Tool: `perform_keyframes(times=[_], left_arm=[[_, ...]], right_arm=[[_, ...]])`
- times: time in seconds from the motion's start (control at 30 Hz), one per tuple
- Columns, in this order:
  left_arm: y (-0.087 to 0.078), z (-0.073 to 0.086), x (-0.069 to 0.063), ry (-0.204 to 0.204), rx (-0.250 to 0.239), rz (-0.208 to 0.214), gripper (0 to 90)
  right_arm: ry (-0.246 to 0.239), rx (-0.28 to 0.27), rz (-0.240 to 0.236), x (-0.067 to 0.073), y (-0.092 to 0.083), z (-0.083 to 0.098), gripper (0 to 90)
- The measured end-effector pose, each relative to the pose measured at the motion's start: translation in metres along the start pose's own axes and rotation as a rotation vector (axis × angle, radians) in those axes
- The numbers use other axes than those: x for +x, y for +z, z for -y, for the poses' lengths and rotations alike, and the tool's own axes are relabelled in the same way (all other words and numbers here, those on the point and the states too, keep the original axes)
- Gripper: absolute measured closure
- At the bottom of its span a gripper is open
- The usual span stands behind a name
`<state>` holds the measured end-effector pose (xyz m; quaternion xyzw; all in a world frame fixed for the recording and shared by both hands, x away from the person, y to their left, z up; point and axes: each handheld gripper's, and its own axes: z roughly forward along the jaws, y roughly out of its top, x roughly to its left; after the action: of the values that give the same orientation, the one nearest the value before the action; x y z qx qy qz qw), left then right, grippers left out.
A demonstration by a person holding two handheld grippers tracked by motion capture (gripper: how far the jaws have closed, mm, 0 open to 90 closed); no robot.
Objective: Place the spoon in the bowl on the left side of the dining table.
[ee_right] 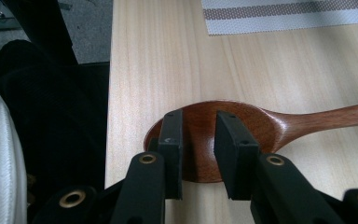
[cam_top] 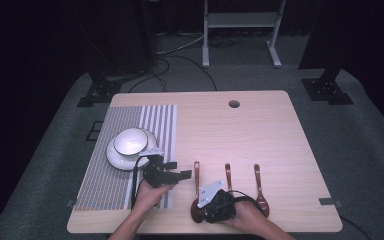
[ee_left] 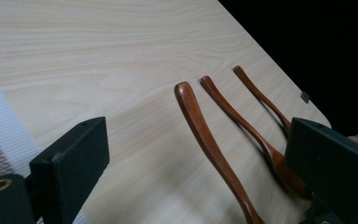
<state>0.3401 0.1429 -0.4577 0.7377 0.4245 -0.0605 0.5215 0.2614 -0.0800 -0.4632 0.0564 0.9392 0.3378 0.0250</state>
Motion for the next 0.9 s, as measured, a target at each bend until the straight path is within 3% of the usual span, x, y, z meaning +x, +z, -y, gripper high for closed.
perform_keyframes(times=[0.2, 0.5, 0.63, 0.73, 0.9], left_arm=[[0.01, -0.001, -0.003, -0.05, 0.005, 0.019, 8.2], [0.023, -0.001, 0.002, -0.092, 0.026, -0.009, 9.4], [0.027, -0.002, 0.004, -0.117, 0.038, 0.0, 13.2], [0.032, -0.005, 0.002, -0.118, 0.049, 0.008, 13.6], [0.039, -0.01, -0.002, -0.077, 0.055, 0.011, 24.3]], right_arm=[[-0.02, -0.005, 0.015, 0.002, 0.0, 0.001, 71.6], [-0.032, -0.02, 0.018, 0.003, 0.0, 0.003, 72.4], [-0.034, -0.022, 0.014, 0.003, 0.0, 0.003, 72.4], [-0.039, -0.021, 0.017, 0.003, 0.0, 0.003, 72.4], [-0.037, -0.024, 0.015, 0.003, 0.0, 0.003, 72.4]])
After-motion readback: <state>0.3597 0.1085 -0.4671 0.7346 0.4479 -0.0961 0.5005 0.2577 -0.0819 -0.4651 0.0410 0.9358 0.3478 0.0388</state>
